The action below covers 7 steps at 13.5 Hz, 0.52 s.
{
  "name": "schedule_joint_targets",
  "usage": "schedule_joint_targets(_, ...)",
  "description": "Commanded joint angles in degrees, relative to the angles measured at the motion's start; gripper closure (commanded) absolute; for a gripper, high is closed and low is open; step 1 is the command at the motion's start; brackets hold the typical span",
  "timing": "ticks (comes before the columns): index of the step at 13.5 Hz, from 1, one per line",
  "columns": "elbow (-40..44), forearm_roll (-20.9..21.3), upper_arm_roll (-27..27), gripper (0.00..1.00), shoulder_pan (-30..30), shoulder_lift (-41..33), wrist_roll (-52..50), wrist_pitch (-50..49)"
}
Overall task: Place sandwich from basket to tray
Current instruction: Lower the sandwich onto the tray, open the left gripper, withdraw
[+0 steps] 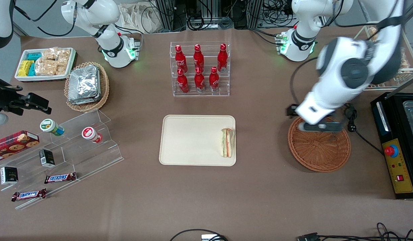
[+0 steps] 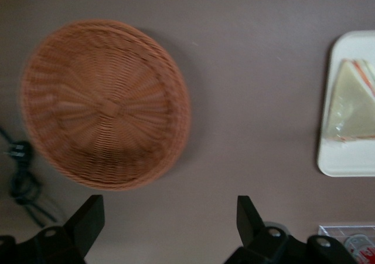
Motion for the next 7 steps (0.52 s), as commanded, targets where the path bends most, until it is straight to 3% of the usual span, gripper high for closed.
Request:
schedule_joint_targets(1,11.0,0.3,-0.7,0.0,5.7,2.5,3.0,-8.7)
schedule_joint_targets(4,20.9,-0.6,-0.9,0.0,10.4,8.5,2.8,-11.8)
schedule_joint_targets(7,24.5,-0.5,-1.1,0.0,9.9,11.7,1.9,-13.3)
